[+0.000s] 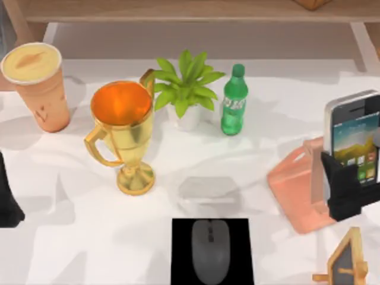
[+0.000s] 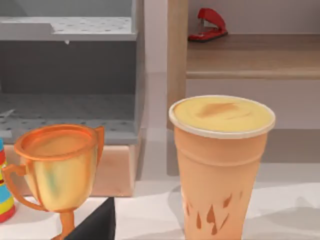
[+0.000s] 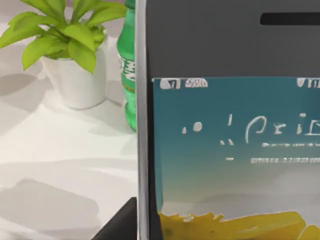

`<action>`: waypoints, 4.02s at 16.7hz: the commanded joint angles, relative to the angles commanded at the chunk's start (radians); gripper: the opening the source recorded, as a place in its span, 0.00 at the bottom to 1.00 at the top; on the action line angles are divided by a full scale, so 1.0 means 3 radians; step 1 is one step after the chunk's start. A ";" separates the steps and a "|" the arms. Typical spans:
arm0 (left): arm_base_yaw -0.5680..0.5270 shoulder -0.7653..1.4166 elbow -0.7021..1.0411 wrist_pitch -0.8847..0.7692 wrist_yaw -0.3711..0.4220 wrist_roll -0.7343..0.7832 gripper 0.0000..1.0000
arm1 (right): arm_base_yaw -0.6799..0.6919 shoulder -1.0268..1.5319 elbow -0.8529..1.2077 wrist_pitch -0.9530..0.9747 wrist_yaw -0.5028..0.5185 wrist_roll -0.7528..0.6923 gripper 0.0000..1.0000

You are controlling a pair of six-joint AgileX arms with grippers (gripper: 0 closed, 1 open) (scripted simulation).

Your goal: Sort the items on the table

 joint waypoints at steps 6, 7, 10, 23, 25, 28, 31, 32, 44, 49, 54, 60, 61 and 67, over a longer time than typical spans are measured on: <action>0.0000 0.0000 0.0000 0.0000 0.0000 0.0000 1.00 | -0.0150 0.0589 -0.0013 0.0600 -0.0130 -0.0128 0.00; 0.0000 0.0000 0.0000 0.0000 0.0000 0.0000 1.00 | -0.0155 0.0607 -0.0015 0.0621 -0.0138 -0.0136 0.00; 0.0000 0.0000 0.0000 0.0000 0.0000 0.0000 1.00 | -0.0155 0.0607 -0.0015 0.0621 -0.0138 -0.0136 0.00; 0.0000 0.0000 0.0000 0.0000 0.0000 0.0000 1.00 | -0.0155 0.0607 -0.0015 0.0621 -0.0138 -0.0136 0.98; 0.0000 0.0000 0.0000 0.0000 0.0000 0.0000 1.00 | -0.0155 0.0607 -0.0015 0.0621 -0.0138 -0.0136 1.00; 0.0000 0.0000 0.0000 0.0000 0.0000 0.0000 1.00 | -0.0155 0.0607 -0.0015 0.0621 -0.0138 -0.0136 1.00; 0.0000 0.0000 0.0000 0.0000 0.0000 0.0000 1.00 | -0.0155 0.0607 -0.0015 0.0621 -0.0138 -0.0136 1.00; 0.0000 0.0000 0.0000 0.0000 0.0000 0.0000 1.00 | -0.0154 0.0604 -0.0014 0.0620 -0.0138 -0.0135 1.00; 0.0000 0.0000 0.0000 0.0000 0.0000 0.0000 1.00 | 0.0217 0.0094 -0.0157 0.0211 0.0194 0.0022 1.00; 0.0000 0.0000 0.0000 0.0000 0.0000 0.0000 1.00 | 0.0023 -0.0090 -0.0242 0.0224 0.0107 -0.0016 1.00; 0.0000 0.0000 0.0000 0.0000 0.0000 0.0000 1.00 | -0.0683 -0.0936 -0.0630 0.0255 -0.0202 -0.0160 1.00; 0.0000 0.0000 0.0000 0.0000 0.0000 0.0000 1.00 | -0.1704 -0.2176 -0.1181 0.0309 -0.0654 -0.0373 1.00; 0.0000 0.0000 0.0000 0.0000 0.0000 0.0000 1.00 | -0.1831 -0.2311 -0.1250 0.0316 -0.0712 -0.0398 1.00; 0.0000 0.0000 0.0000 0.0000 0.0000 0.0000 1.00 | -0.2024 -0.2507 -0.1362 0.0327 -0.0805 -0.0437 1.00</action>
